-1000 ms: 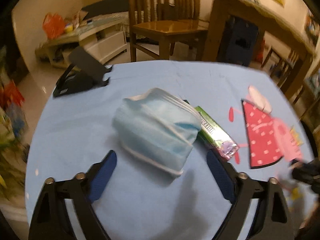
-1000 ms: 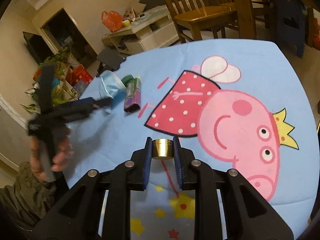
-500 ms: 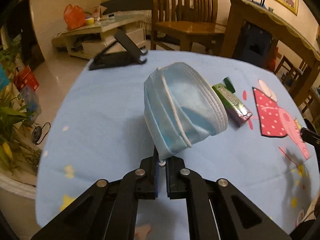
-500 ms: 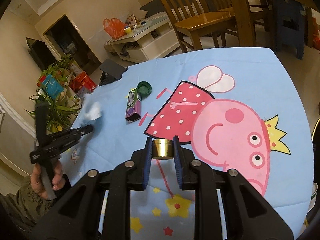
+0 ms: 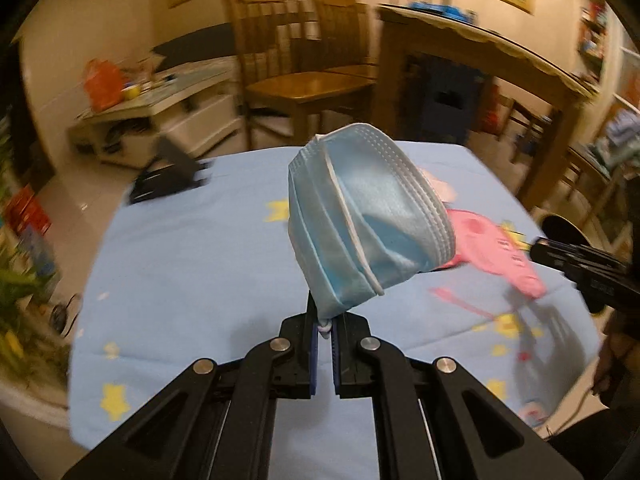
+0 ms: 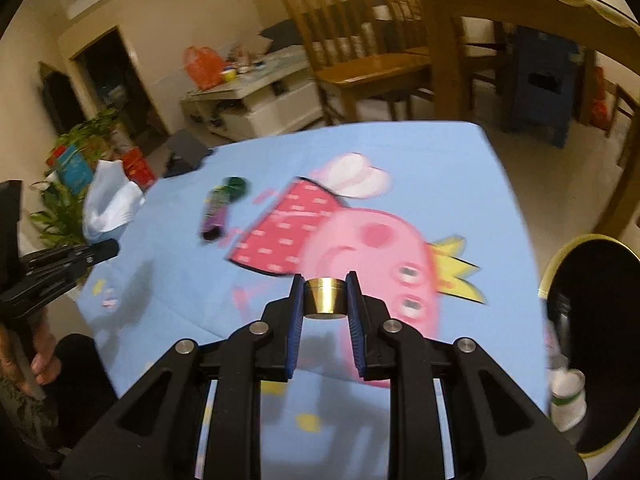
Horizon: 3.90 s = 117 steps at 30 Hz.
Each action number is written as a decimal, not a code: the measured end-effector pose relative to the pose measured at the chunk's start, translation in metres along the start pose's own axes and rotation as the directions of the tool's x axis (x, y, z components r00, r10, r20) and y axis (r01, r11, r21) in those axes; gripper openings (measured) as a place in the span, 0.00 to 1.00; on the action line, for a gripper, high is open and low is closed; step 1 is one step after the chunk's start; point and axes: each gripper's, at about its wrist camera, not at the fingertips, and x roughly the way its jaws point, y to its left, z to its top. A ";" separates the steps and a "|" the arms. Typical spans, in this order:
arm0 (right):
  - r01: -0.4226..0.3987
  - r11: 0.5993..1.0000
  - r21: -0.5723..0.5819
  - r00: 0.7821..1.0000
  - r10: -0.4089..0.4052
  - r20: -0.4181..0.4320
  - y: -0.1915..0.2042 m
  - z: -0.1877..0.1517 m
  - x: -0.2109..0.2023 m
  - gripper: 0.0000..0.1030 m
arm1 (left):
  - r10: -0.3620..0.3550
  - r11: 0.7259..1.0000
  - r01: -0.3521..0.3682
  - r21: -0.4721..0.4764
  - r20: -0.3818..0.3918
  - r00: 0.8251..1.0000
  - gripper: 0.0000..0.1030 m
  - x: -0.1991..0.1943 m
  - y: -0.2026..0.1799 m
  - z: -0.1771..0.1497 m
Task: Collect trash
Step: 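Carry the mask and gold cap over the bin and open both tools, then move both open tools from the bin back over the table, then grasp the green cap with the right tool while the left tool grasps the Doublemint gum pack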
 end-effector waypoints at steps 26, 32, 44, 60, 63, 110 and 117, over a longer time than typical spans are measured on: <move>0.093 0.680 0.727 0.842 -0.444 0.307 -0.235 -0.065 -0.165 0.92 | -0.235 0.870 0.227 0.439 -0.037 0.971 0.04 0.064 -0.317 0.026; 0.040 0.626 0.779 0.775 -0.511 0.371 -0.254 -0.083 -0.201 0.94 | -0.234 0.839 0.232 0.492 -0.059 0.970 0.10 0.089 -0.359 0.025; 0.072 0.642 0.763 0.787 -0.507 0.352 -0.254 -0.080 -0.203 0.94 | -0.196 0.853 0.187 0.488 -0.034 0.980 0.45 0.089 -0.350 0.023; 0.196 0.876 0.440 0.905 -0.334 0.263 -0.150 -0.006 -0.110 0.94 | -0.074 0.938 0.026 0.347 0.126 0.989 0.93 0.038 -0.220 0.022; 0.116 0.951 0.286 0.954 -0.187 0.235 -0.106 0.011 -0.076 0.94 | -0.025 0.954 -0.013 0.301 0.122 0.992 0.93 0.040 -0.178 0.022; -0.223 0.934 0.280 0.934 0.287 -0.211 0.087 0.094 0.162 0.12 | 0.138 0.972 -0.137 -0.192 -0.003 0.990 0.93 0.063 0.131 0.035; -0.275 0.897 0.345 0.951 0.307 -0.041 0.017 0.028 0.080 0.12 | 0.035 0.988 -0.038 -0.152 -0.019 0.999 0.93 0.077 0.089 0.038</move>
